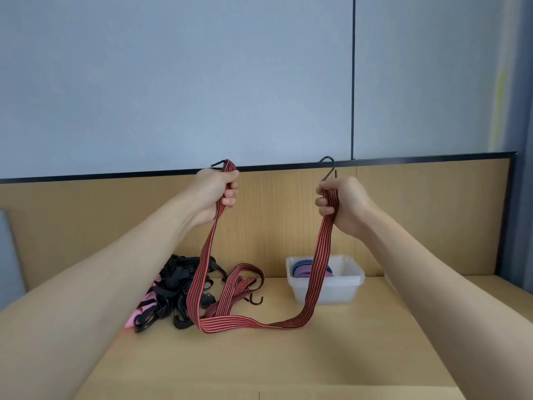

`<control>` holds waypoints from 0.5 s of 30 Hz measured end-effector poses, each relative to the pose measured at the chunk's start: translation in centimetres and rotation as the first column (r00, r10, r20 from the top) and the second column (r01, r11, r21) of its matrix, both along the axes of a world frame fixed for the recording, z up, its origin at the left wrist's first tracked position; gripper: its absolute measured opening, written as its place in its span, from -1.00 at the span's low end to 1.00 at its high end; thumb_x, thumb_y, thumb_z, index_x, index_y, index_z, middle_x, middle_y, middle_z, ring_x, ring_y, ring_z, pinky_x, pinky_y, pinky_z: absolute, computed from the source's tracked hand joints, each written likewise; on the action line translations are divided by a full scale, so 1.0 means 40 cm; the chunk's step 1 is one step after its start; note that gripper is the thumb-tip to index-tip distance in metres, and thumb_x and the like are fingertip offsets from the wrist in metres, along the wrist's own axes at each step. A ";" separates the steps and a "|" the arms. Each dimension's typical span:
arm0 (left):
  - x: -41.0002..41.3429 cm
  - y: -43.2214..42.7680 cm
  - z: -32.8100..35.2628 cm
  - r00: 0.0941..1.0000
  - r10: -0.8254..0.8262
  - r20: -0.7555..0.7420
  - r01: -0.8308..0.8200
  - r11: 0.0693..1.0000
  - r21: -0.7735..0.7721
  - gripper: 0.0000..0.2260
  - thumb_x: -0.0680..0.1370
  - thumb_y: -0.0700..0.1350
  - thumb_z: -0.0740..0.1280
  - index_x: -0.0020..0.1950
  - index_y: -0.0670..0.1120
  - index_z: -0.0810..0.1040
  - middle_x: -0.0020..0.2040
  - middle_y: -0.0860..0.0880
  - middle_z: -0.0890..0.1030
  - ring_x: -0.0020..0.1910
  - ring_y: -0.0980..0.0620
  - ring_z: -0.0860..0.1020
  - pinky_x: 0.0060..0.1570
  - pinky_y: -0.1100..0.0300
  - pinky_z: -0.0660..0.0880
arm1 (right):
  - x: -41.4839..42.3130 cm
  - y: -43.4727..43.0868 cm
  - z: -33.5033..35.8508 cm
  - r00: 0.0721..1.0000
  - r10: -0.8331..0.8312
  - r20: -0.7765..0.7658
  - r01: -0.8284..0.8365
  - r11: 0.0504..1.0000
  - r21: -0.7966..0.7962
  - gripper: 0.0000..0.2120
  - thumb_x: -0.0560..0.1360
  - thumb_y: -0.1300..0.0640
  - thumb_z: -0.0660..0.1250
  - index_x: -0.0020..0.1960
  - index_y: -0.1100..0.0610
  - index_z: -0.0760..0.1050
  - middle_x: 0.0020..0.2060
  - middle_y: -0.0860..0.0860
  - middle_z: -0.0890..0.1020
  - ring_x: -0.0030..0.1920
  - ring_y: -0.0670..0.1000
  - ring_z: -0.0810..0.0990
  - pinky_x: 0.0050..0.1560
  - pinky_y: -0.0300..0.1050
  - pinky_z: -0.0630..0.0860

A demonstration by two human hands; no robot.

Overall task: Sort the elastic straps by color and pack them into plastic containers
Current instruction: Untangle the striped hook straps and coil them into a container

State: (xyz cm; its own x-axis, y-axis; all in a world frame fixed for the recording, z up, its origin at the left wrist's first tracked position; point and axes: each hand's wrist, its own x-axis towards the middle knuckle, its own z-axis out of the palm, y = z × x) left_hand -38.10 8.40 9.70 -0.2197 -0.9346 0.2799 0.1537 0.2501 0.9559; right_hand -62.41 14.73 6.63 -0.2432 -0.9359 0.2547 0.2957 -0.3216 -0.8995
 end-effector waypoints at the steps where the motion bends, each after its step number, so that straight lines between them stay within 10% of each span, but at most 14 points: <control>1: -0.005 0.004 0.003 0.999 -0.041 0.001 0.041 0.999 -0.002 -0.87 0.65 -0.22 0.31 -0.09 -0.17 0.47 -0.29 -0.06 0.49 -0.46 0.13 0.39 -0.55 0.31 0.32 | 0.006 0.001 0.006 1.000 0.008 -0.003 -0.008 1.000 -0.004 -0.90 0.59 0.37 0.15 -0.06 0.21 0.36 -0.20 0.09 0.40 -0.46 -0.07 0.40 -0.55 -0.27 0.26; 7: -0.049 0.030 0.014 0.983 -0.155 0.104 0.163 0.984 -0.078 -0.88 0.64 -0.17 0.33 0.09 -0.18 0.64 -0.19 -0.03 0.67 -0.21 0.06 0.65 -0.15 0.16 0.63 | 0.050 0.004 0.032 0.987 0.034 -0.157 -0.052 0.993 -0.109 -0.95 0.61 0.30 0.31 -0.04 0.25 0.49 -0.27 0.06 0.50 -0.37 -0.04 0.51 -0.43 -0.19 0.42; 15: -0.127 0.053 0.065 0.987 -0.152 0.042 0.153 0.988 -0.022 -0.86 0.64 -0.16 0.22 -0.12 -0.08 0.44 -0.34 0.00 0.46 -0.42 0.07 0.41 -0.40 0.20 0.41 | 0.106 -0.009 0.095 0.990 -0.003 -0.140 -0.020 0.987 -0.161 -0.87 0.63 0.26 0.25 -0.10 0.18 0.45 -0.32 0.04 0.50 -0.37 -0.02 0.50 -0.35 -0.15 0.44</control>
